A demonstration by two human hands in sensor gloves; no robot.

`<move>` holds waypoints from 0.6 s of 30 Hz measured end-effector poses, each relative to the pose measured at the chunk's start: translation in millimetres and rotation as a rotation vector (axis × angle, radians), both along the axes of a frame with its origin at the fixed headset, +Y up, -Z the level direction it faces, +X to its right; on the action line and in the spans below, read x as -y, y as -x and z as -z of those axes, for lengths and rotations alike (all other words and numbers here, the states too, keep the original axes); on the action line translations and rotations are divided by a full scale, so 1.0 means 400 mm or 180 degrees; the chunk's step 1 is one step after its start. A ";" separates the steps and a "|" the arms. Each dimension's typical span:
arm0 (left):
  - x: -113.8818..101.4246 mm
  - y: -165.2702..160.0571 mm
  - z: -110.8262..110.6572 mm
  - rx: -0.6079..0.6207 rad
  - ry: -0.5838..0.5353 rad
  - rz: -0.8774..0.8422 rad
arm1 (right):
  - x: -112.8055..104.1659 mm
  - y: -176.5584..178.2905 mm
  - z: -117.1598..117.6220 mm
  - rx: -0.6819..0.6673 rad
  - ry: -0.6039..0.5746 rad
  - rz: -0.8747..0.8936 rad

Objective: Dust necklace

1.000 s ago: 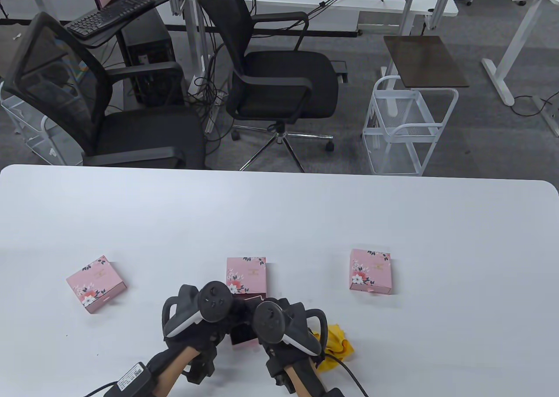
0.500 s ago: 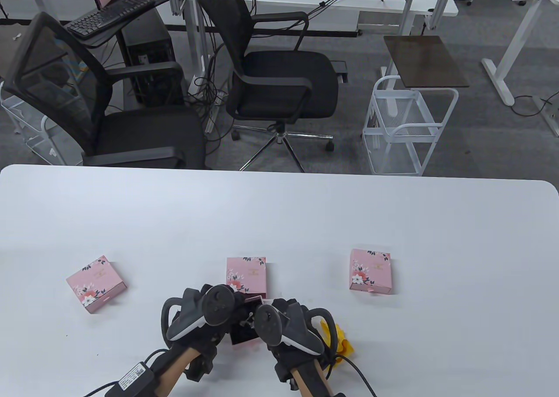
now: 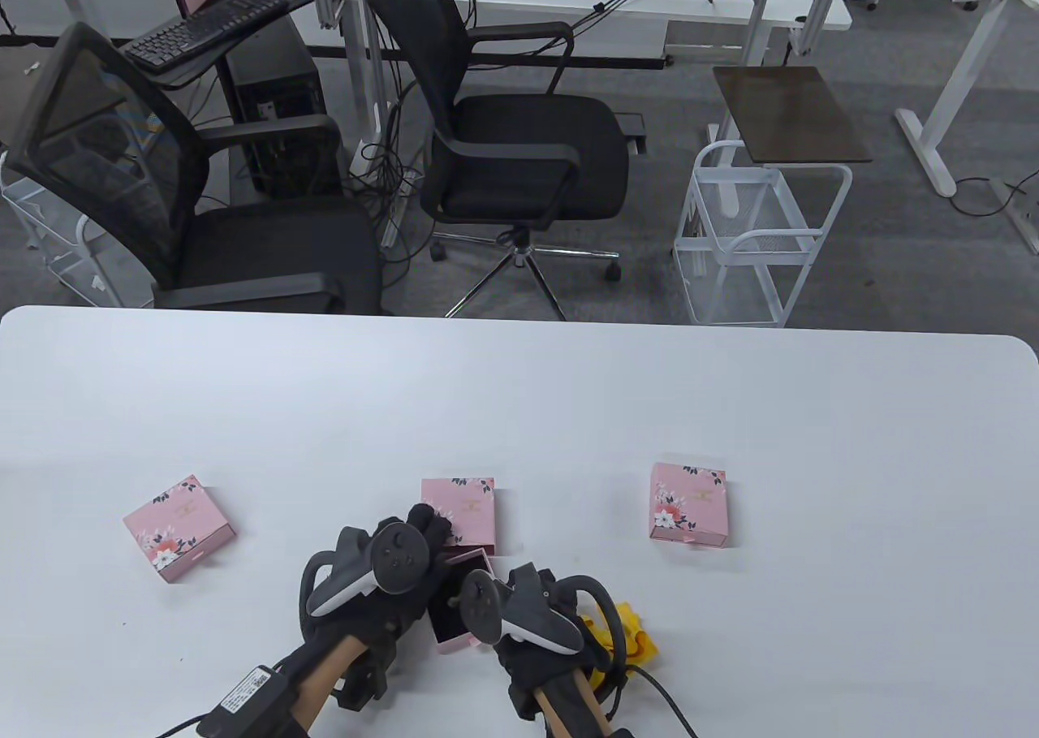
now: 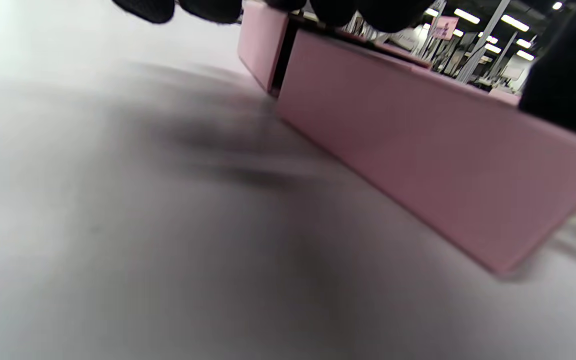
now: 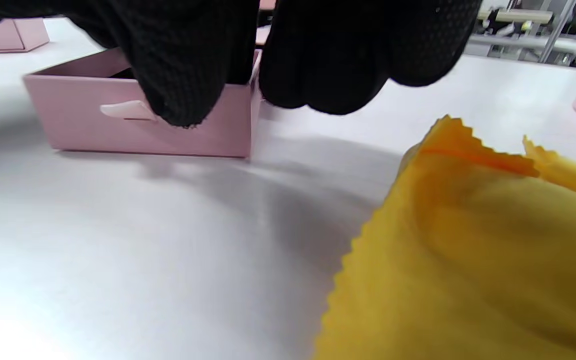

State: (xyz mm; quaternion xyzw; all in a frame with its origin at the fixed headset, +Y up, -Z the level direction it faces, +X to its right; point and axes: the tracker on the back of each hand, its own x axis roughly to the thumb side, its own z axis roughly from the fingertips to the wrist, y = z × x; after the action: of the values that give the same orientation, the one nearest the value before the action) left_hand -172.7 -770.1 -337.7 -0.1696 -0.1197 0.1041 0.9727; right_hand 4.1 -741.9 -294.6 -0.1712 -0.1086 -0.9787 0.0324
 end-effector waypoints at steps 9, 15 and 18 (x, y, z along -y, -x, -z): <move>-0.009 -0.004 -0.001 -0.0034 -0.0115 0.0003 | -0.003 -0.002 0.002 -0.0039 -0.0274 0.0038; -0.009 -0.001 0.002 -0.0030 -0.0068 -0.0069 | 0.004 0.004 0.000 -0.0084 -0.0424 0.0082; -0.008 0.007 0.006 -0.0014 0.0001 -0.0157 | 0.001 0.007 -0.003 -0.0107 -0.0581 0.0114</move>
State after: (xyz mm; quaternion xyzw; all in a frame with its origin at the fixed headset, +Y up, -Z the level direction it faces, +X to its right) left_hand -175.3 -766.9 -340.0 -0.1665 -0.1217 0.1284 0.9700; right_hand 1.2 -742.3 -293.4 -0.1858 -0.0153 -0.9819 0.0322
